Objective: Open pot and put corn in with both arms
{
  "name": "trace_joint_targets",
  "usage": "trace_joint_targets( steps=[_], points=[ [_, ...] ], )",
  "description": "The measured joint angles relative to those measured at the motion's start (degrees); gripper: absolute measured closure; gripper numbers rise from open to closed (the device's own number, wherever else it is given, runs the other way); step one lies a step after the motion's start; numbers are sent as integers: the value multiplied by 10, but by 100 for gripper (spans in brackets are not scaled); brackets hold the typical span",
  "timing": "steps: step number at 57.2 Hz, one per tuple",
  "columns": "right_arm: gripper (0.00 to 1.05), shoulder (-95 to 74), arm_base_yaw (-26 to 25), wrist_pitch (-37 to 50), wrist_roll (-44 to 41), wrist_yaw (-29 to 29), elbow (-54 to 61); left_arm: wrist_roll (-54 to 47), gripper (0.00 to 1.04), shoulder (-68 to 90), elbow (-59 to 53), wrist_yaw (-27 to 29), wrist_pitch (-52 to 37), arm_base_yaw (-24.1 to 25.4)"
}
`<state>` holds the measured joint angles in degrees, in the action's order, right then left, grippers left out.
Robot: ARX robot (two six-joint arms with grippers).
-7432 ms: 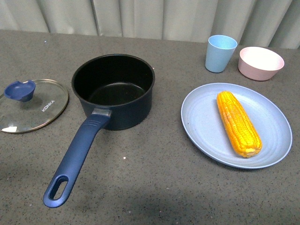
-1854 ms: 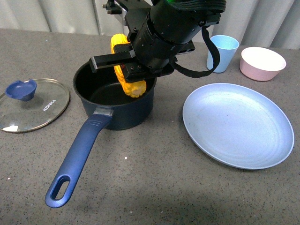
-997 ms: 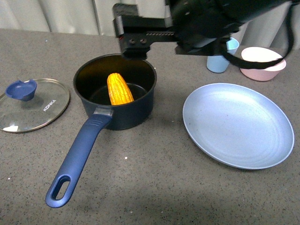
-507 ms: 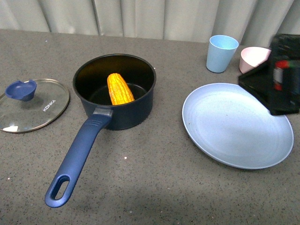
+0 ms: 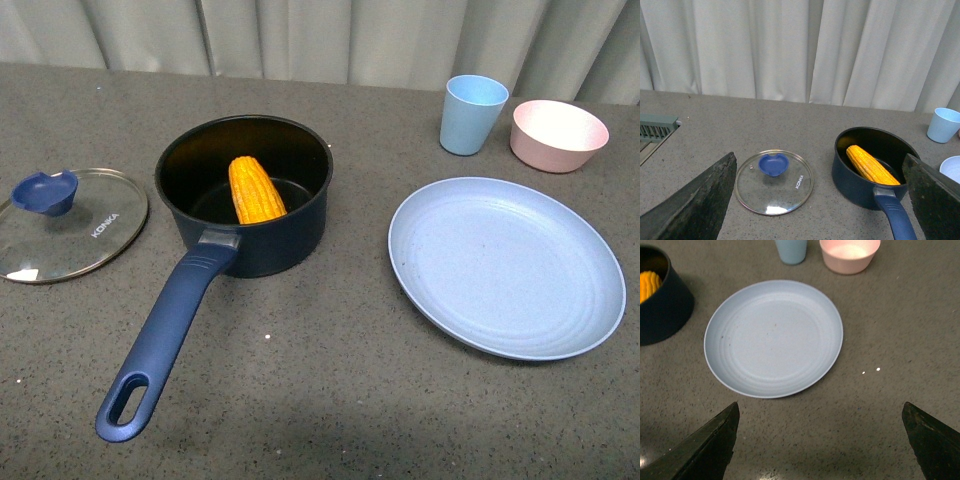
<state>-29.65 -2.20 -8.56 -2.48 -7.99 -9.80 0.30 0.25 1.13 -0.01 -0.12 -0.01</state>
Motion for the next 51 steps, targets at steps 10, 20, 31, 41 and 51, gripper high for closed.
trace_joint_targets(
  steps=[10,20,31,41,51],
  points=[
    [9,65,-51,5,-7,-83,12,0,7,0,0,0,0,0],
    [40,140,17,235,15,74,94,0,7,0,0,0,0,0],
    [74,172,20,210,19,80,95,0,7,0,0,0,1,0],
    [102,196,20,189,19,80,95,0,7,-1,0,0,1,0],
    [104,294,20,89,19,79,95,0,7,-1,0,0,1,0]
  ],
)
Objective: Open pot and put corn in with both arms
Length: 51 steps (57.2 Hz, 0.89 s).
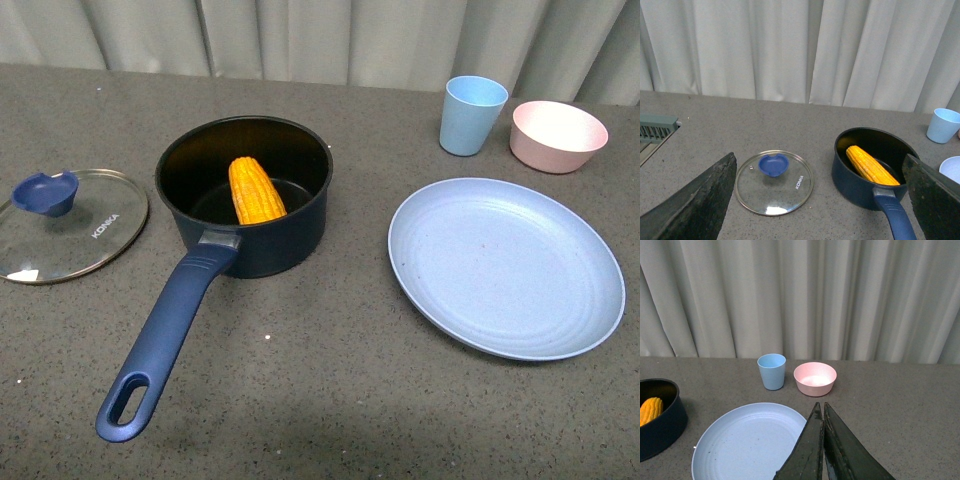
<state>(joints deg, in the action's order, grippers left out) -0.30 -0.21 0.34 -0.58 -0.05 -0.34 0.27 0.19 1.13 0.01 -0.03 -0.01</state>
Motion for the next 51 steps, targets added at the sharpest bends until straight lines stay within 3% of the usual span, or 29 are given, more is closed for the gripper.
trace_joint_targets(
  steps=[16,44,46,51],
  points=[
    [102,1,0,-2,-1,0,0,0,7,0,0,0,0,0],
    [12,1,0,-2,0,0,0,0,7,0,0,0,0,0],
    [8,1,0,-2,0,0,0,0,7,0,0,0,0,0],
    [10,1,0,-2,1,0,0,0,7,0,0,0,0,0]
  ],
)
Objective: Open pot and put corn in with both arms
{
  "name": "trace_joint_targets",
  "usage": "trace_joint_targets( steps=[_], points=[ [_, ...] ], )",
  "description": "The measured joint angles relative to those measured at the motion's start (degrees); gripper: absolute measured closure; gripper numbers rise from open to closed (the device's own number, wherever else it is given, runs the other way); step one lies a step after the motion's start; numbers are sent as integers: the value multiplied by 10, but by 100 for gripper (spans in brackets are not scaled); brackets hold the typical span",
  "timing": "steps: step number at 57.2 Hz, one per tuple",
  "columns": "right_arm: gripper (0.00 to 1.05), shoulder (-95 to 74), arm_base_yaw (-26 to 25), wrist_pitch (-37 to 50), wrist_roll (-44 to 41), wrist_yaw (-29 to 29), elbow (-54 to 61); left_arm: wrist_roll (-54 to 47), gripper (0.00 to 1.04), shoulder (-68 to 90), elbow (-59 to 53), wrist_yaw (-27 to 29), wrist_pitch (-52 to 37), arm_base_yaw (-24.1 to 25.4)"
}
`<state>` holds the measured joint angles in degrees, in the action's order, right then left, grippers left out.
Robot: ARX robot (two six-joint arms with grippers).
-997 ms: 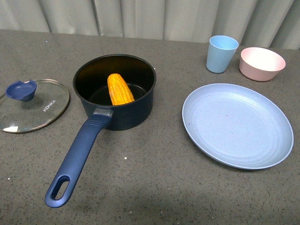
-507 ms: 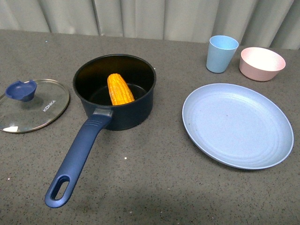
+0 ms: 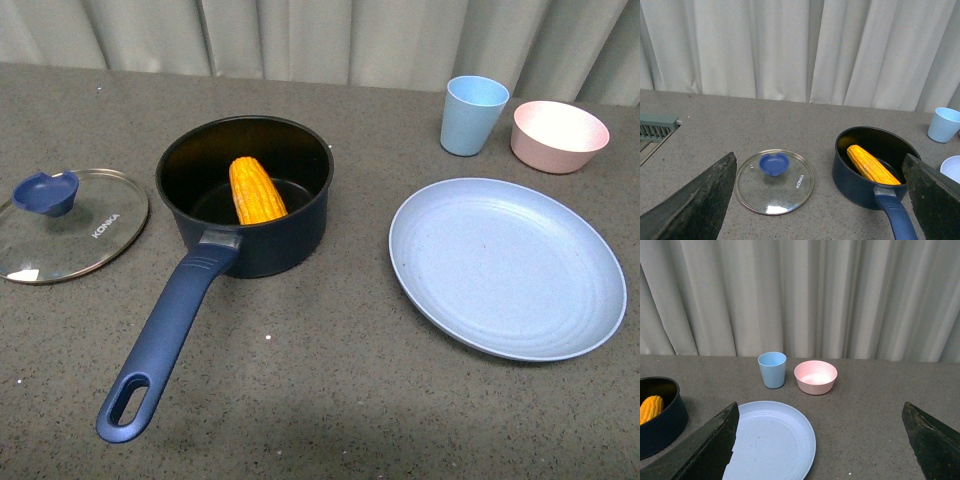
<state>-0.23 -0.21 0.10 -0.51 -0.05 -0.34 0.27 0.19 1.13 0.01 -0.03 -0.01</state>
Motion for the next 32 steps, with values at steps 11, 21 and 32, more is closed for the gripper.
trace_joint_targets(
  steps=[11,21,32],
  points=[
    [9,0,0,0,0,0,0,0,7,0,0,0,0,0],
    [9,0,0,0,0,0,0,0,7,0,0,0,0,0],
    [9,0,0,0,0,0,0,0,7,0,0,0,0,0]
  ],
)
